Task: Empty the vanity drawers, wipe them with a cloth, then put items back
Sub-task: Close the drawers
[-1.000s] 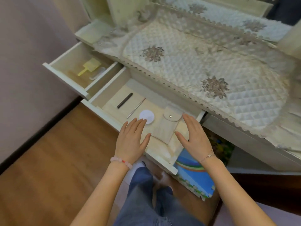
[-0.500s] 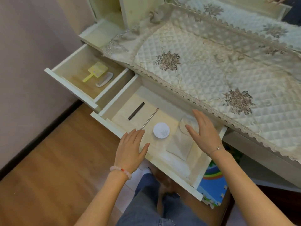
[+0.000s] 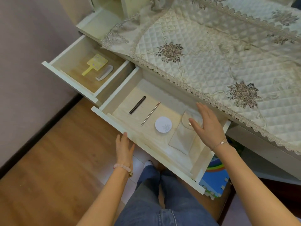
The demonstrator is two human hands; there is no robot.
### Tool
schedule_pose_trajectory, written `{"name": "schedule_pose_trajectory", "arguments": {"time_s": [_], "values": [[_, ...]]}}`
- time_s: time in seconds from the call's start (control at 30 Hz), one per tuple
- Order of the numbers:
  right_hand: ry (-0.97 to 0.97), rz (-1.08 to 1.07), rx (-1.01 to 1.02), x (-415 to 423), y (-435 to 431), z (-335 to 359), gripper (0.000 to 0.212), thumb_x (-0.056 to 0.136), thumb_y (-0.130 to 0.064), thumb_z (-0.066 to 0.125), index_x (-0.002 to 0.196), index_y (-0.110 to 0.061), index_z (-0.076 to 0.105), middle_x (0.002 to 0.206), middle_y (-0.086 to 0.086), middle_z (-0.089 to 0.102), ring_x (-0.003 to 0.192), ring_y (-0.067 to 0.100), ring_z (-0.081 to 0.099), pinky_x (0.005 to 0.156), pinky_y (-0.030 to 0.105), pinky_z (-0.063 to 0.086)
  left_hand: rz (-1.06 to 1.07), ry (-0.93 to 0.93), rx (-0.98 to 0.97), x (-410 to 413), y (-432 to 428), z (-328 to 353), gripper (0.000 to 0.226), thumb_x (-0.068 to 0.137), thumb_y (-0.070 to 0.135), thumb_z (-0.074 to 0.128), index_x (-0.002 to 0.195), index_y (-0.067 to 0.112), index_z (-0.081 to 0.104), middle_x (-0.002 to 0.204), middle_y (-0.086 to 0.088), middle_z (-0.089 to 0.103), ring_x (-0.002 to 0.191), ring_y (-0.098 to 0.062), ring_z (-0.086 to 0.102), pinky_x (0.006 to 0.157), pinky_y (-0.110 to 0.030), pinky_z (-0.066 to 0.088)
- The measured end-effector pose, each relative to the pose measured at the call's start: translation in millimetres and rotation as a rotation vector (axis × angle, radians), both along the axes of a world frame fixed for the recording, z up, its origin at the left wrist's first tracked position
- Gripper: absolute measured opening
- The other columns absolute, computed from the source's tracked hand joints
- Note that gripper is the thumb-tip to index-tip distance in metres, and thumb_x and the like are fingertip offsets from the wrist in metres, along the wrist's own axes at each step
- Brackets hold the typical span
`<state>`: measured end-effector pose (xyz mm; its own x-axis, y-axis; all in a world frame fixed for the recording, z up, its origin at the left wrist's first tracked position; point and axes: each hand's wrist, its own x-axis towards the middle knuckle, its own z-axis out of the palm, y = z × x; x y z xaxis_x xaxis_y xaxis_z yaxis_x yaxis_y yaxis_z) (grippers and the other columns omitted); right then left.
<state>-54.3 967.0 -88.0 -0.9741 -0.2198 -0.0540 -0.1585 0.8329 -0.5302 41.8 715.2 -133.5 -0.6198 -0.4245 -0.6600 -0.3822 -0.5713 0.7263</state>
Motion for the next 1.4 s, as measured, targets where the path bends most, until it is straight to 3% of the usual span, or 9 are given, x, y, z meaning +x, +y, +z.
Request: {"name": "schedule_pose_trajectory", "arguments": {"time_s": [0.07, 0.13, 0.23, 0.4, 0.83, 1.07, 1.4], "values": [[-0.014, 0.012, -0.001, 1, 5, -1, 0.062, 0.093, -0.037, 0.047, 0.146, -0.014, 0.024, 0.152, 0.002, 0.026, 0.142, 0.015, 0.017, 0.110, 0.020, 0.008, 0.094, -0.018, 0.237, 6, 4, -2, 0.057, 0.093, 0.047, 0.046, 0.141, 0.018, 0.034, 0.146, -0.003, 0.035, 0.131, -0.023, 0.037, 0.103, -0.041, 0.038], [-0.027, 0.019, -0.009, 2, 10, -3, 0.062, 0.094, -0.037, 0.047, 0.146, -0.014, 0.024, 0.152, 0.002, 0.026, 0.142, 0.015, 0.017, 0.111, 0.022, 0.009, 0.152, -0.054, 0.419, 14, 8, -7, 0.068, 0.092, 0.054, 0.041, 0.143, 0.010, 0.030, 0.149, -0.008, 0.031, 0.136, -0.027, 0.030, 0.109, -0.045, 0.031], [-0.041, 0.026, -0.019, 3, 18, -5, 0.062, 0.094, -0.037, 0.047, 0.146, -0.013, 0.024, 0.152, 0.003, 0.026, 0.142, 0.016, 0.018, 0.113, 0.026, 0.012, 0.210, -0.034, 0.533, 21, 17, -13, 0.070, 0.093, 0.056, 0.034, 0.144, 0.009, 0.029, 0.150, -0.009, 0.030, 0.137, -0.026, 0.029, 0.111, -0.045, 0.025], [-0.035, 0.037, -0.010, -4, 34, -10, 0.061, 0.093, -0.035, 0.048, 0.145, -0.012, 0.025, 0.152, 0.005, 0.027, 0.141, 0.017, 0.020, 0.111, 0.023, 0.011, 0.214, -0.003, 0.554, 19, 22, -18, 0.069, 0.092, 0.057, 0.032, 0.143, 0.010, 0.030, 0.150, -0.007, 0.032, 0.138, -0.023, 0.027, 0.111, -0.045, 0.023], [-0.024, 0.046, 0.223, -67, 73, -33, 0.058, 0.094, -0.034, 0.045, 0.145, -0.013, 0.027, 0.154, 0.005, 0.021, 0.144, 0.021, 0.012, 0.117, 0.045, 0.011, 0.155, 0.033, 0.560, -35, 47, -22, 0.066, 0.094, 0.053, 0.031, 0.144, 0.010, 0.029, 0.151, -0.007, 0.030, 0.138, -0.023, 0.027, 0.110, -0.046, 0.023], [-0.081, 0.112, 0.214, -88, 98, -41, 0.057, 0.098, -0.040, 0.035, 0.148, -0.020, 0.018, 0.156, -0.002, 0.013, 0.144, 0.014, 0.005, 0.116, 0.037, 0.003, 0.136, 0.030, 0.559, -68, 62, -22, 0.063, 0.095, 0.050, 0.032, 0.145, 0.012, 0.026, 0.151, -0.006, 0.028, 0.139, -0.022, 0.026, 0.110, -0.045, 0.023], [-0.072, 0.097, 0.180, -88, 101, -48, 0.060, 0.095, -0.051, 0.032, 0.148, -0.024, 0.019, 0.156, -0.005, 0.014, 0.144, 0.011, 0.005, 0.117, 0.037, 0.004, 0.081, 0.061, 0.607, -140, 93, -26, 0.062, 0.096, 0.048, 0.030, 0.145, 0.011, 0.025, 0.153, -0.007, 0.025, 0.140, -0.022, 0.022, 0.110, -0.048, 0.022]]}}
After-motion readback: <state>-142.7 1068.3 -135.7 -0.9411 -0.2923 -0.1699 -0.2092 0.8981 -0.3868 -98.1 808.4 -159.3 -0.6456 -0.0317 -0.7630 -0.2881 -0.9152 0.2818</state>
